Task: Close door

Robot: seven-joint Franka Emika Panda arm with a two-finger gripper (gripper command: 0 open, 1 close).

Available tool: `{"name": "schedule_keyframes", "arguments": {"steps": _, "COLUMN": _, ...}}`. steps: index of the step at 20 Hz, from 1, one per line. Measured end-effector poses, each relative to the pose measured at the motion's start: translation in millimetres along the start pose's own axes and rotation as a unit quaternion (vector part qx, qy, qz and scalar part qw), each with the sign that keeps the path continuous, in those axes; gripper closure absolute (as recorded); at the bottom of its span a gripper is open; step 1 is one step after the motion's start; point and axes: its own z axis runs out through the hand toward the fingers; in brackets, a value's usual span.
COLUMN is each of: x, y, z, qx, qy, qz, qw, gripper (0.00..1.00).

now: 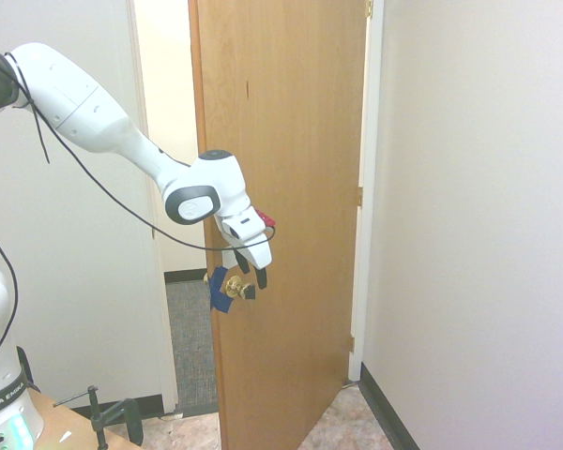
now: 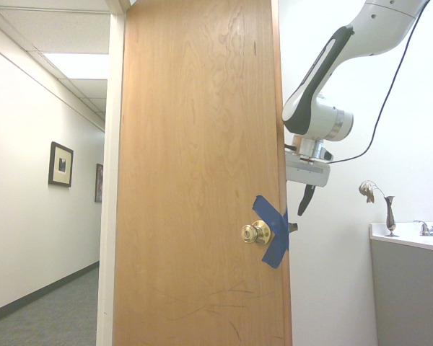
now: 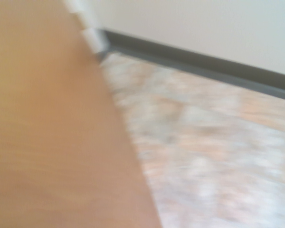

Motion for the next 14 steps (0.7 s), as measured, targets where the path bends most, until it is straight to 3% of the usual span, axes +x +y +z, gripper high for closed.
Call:
{"name": "schedule_keyframes", "arguments": {"steps": 4, "x": -168.5, "y": -95.7, "z": 13.5, "qx": 0.019, "qy": -0.027, "qz": -0.119, "qw": 0.992, "gripper": 0.00}}
{"name": "schedule_keyframes", "arguments": {"steps": 8, "x": -337.9, "y": -119.5, "z": 10.3, "qx": 0.013, "qy": -0.043, "qz": -0.201, "qw": 0.979, "gripper": 0.00}}
{"name": "schedule_keyframes", "arguments": {"steps": 10, "x": -355.9, "y": -111.7, "z": 10.8, "qx": -0.005, "qy": -0.044, "qz": -0.207, "qw": 0.977, "gripper": 0.00}}
{"name": "schedule_keyframes", "arguments": {"steps": 14, "x": -314.8, "y": -66.3, "z": 13.5, "qx": -0.057, "qy": -0.047, "qz": -0.212, "qw": 0.974, "gripper": 0.00}}
